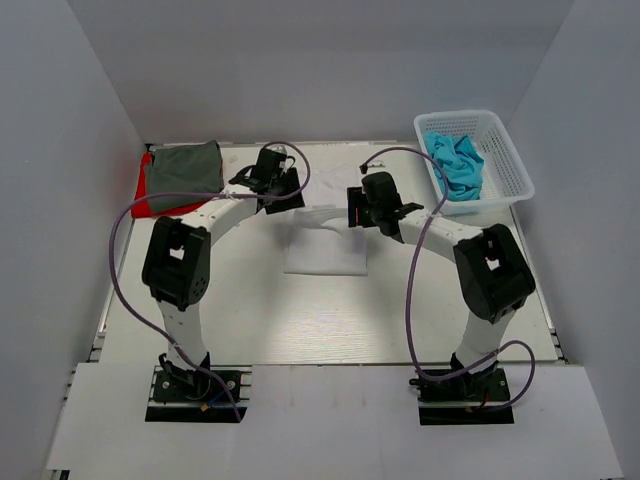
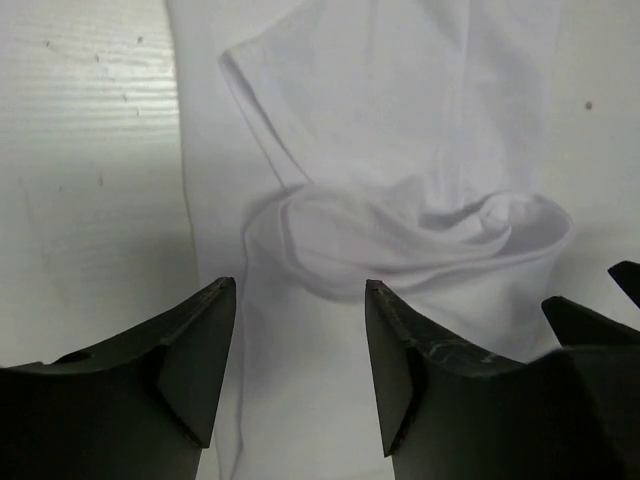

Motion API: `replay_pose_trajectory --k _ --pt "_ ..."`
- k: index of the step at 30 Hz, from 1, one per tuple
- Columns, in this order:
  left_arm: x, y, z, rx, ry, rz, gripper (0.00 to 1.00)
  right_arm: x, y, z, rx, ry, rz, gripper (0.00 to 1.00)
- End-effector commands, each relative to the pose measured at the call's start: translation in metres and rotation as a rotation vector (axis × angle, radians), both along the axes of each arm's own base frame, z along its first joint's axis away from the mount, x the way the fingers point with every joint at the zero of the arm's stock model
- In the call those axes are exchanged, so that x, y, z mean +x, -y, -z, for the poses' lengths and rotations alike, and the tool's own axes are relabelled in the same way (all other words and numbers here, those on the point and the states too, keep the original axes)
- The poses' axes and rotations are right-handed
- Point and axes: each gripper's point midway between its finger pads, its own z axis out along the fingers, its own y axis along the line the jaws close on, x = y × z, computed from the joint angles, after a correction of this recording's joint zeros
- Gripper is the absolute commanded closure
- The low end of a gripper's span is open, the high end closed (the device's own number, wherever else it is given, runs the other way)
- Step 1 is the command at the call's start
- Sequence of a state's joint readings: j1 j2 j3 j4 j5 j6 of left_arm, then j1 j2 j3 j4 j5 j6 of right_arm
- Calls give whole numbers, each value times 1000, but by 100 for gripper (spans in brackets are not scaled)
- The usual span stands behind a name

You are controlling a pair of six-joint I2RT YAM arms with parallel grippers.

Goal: Fold and stack the t-shirts
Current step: Fold the folded rectangular tshirt in 1/3 of the way

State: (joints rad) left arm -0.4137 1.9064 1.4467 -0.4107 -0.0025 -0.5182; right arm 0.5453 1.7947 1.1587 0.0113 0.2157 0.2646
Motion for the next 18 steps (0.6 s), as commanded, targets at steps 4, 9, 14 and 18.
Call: replay_pose_trajectory --k 4,9,14,18 --pt "18 11 12 14 -13 45 36 27 -3 1 10 27 -26 35" --pt "32 19 20 3 -4 51 44 39 -11 2 28 56 -78 44" --pt "41 21 27 17 -20 45 72 53 -25 -1 45 78 -129 61" --pt "40 23 27 9 -23 53 100 56 -33 5 60 64 -150 86"
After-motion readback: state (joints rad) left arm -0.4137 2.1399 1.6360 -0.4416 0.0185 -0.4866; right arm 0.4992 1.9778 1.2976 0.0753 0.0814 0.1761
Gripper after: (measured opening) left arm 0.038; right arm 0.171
